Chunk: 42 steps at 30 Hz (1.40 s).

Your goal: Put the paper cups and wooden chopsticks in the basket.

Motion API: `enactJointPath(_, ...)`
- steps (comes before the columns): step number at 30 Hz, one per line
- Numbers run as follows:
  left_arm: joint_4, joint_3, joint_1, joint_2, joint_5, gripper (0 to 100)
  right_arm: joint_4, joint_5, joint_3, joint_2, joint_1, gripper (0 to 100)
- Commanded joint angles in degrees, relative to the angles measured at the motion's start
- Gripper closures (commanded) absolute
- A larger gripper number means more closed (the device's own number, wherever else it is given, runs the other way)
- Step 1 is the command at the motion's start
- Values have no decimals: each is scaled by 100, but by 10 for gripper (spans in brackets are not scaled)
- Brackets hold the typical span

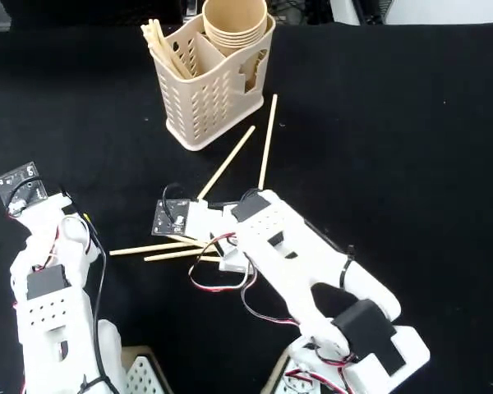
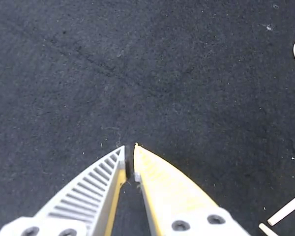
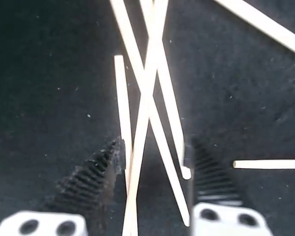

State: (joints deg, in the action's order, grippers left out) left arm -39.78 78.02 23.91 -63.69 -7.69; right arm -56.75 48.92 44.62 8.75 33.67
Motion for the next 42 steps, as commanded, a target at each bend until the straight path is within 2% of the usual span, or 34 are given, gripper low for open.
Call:
enactJointPath(1,88,-268,48,-35,0,945,70,290,-66,13,53,762)
enactJointPath(4,88,-268,48,-35,0,945,26,422,-523,22,-299,763)
enactJointPath(6,88,-268,48,-35,0,945,26,141,-1103,13,-721,787)
enactJointPath(10,88,-268,48,-35,0,945,53,-1653,-2325,-198,-1503,877)
enactJointPath(12,97,-268,40,-35,0,945,62,-2312,-2774,-576,-1705,885)
enactJointPath(19,79,-259,40,-35,0,945,18,-3604,-4347,-2475,-1793,810)
enactJointPath(26,79,-259,40,-35,0,945,-659,-4079,-5648,-3758,-2136,805)
enactJointPath(34,79,-259,40,-35,-9,945,-1389,-4053,-6633,-4796,-2295,810)
enactJointPath(39,79,-259,40,-35,-9,945,-1477,-4053,-6958,-5130,-2295,992)
enactJointPath(42,79,-259,40,-35,-9,945,-1486,-4044,-6941,-5130,-2303,988)
